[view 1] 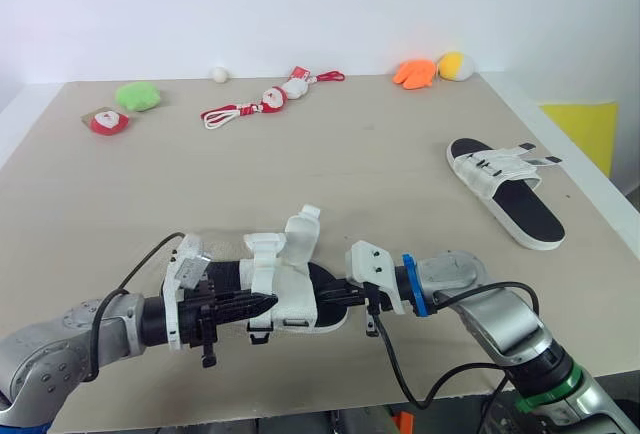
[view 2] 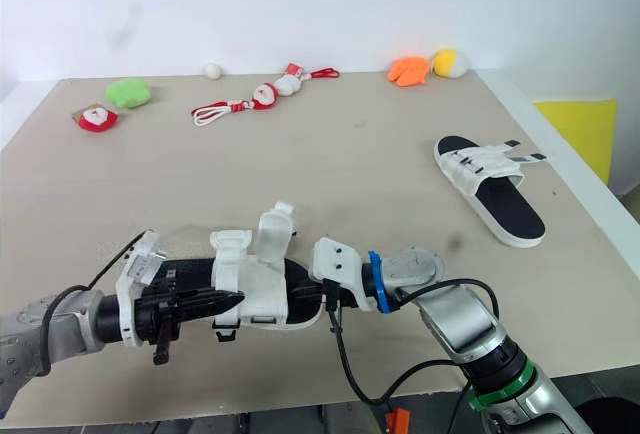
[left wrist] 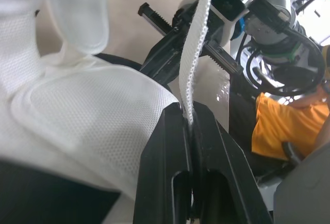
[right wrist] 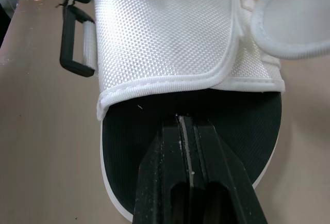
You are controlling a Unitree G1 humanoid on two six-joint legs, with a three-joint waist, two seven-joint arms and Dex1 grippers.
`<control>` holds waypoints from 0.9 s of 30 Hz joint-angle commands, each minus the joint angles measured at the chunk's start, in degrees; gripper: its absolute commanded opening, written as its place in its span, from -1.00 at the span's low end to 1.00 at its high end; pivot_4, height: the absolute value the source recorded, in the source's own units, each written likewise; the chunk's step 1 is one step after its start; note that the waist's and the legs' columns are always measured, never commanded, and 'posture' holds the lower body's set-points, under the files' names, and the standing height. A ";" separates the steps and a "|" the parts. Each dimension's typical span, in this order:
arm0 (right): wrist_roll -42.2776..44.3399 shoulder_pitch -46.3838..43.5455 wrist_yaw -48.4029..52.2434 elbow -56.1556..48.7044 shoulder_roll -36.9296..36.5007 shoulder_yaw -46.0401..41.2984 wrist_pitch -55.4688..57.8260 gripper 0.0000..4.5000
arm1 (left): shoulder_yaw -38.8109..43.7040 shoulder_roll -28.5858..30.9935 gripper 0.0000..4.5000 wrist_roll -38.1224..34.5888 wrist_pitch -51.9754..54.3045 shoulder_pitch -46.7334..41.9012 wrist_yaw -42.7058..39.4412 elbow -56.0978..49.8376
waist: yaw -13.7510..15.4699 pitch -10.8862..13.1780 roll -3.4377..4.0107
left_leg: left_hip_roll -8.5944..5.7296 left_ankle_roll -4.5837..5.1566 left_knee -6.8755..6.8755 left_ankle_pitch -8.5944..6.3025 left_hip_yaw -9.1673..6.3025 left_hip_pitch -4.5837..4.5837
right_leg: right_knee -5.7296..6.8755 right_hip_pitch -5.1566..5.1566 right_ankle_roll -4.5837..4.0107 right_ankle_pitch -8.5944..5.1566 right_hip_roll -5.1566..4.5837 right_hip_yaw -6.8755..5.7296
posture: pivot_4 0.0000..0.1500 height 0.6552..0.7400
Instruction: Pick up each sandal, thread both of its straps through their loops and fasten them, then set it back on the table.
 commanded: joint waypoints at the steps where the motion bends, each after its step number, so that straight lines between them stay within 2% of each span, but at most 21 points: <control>1: -1.52 1.17 0.07 2.06 -0.79 2.10 1.97 -1.00 | 3.91 -0.62 -0.99 -3.37 -0.38 0.88 0.16 -0.01 | 0.01 0.00 0.00 | 0.00 0.00 0.00 0.00 0.00 0.00 | 0.00 0.00 0.00 0.00 0.00 0.00 | 1.00 1.00; 6: -1.58 0.88 0.18 2.36 -0.70 2.13 1.83 -1.00 | 2.76 1.18 -0.99 -0.92 -0.10 2.30 -2.03 -1.17 | 0.01 0.00 0.00 | 0.00 -0.02 0.01 -0.01 0.00 0.00 | 0.00 0.00 0.00 0.00 0.00 0.00 | 1.00 1.00; 14: -1.48 0.66 0.19 2.42 -0.58 2.17 1.94 -1.00 | -0.08 4.58 -0.99 7.28 -2.90 5.82 -6.78 -2.81 | -0.03 0.02 0.06 | 0.03 -0.04 -0.01 -0.08 0.01 0.00 | 0.00 -0.03 -0.06 -0.07 0.03 0.00 | 1.00 1.00; 17: -1.38 0.68 0.09 2.30 -0.52 2.25 2.02 -1.00 | -0.31 5.65 -0.64 8.40 -3.31 6.57 -7.77 -3.61 | 0.06 -0.01 0.16 | 0.06 -0.01 -0.01 -0.12 0.01 0.00 | 0.00 -0.02 -0.08 -0.10 0.05 -0.01 | 1.00 1.00; 22: -1.34 0.83 0.07 2.24 -0.47 2.45 1.96 -1.00 | 1.78 5.94 0.22 5.90 -2.86 5.82 -8.27 -4.32 | 0.19 -0.04 0.21 | 0.05 -0.02 0.09 -0.12 0.03 0.00 | 0.00 0.02 -0.05 -0.09 0.01 0.00 | 1.00 1.00; 23: -1.33 0.85 0.05 2.21 -0.45 2.49 1.97 -1.00 | 2.15 5.97 0.45 5.38 -2.70 5.59 -8.19 -4.14 | 0.20 -0.04 0.21 | 0.05 -0.01 0.15 -0.12 0.02 0.00 | 0.00 0.04 -0.06 -0.08 0.01 0.00 | 1.00 1.00; 26: -1.37 0.75 -0.01 2.38 -0.30 2.62 1.90 -1.00 | 3.54 5.23 0.93 2.69 -1.83 3.51 -7.08 -2.40 | 0.24 -0.04 0.21 | 0.04 -0.01 0.21 -0.12 0.03 0.00 | 0.00 0.06 -0.06 -0.08 0.01 0.01 | 1.00 1.00; 27: -1.38 0.69 -0.03 2.48 -0.24 2.63 1.87 -1.00 | 3.86 4.84 0.99 1.65 -1.50 2.51 -6.39 -1.65 | 0.25 -0.04 0.21 | 0.04 -0.01 0.23 -0.12 0.03 0.00 | 0.00 0.06 -0.05 -0.07 0.02 0.01 | 1.00 1.00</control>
